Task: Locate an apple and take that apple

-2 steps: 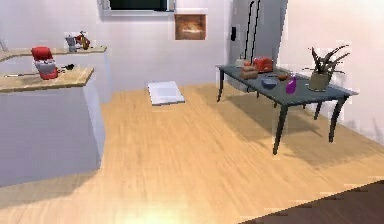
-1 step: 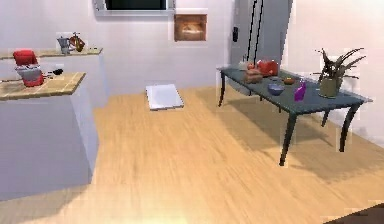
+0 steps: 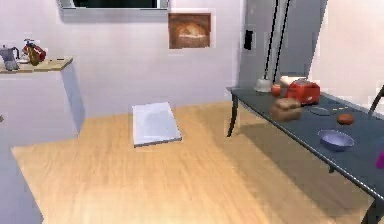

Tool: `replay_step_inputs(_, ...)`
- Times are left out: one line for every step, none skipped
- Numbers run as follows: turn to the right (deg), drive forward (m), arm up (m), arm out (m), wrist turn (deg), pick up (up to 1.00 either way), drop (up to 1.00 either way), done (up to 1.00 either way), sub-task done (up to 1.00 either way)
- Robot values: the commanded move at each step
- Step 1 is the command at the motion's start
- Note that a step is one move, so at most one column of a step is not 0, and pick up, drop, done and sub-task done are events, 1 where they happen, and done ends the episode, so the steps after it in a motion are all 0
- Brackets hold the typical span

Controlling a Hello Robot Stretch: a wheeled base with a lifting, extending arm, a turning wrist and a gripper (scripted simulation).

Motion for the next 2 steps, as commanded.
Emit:
replay_step_inputs(0.0,1.0,0.0,0.0,0.0,0.0,0.0,0.0,0.0)
replay_step_inputs(0.0,0.55,0.0,0.0,0.0,0.0,0.0,0.0,0.0)
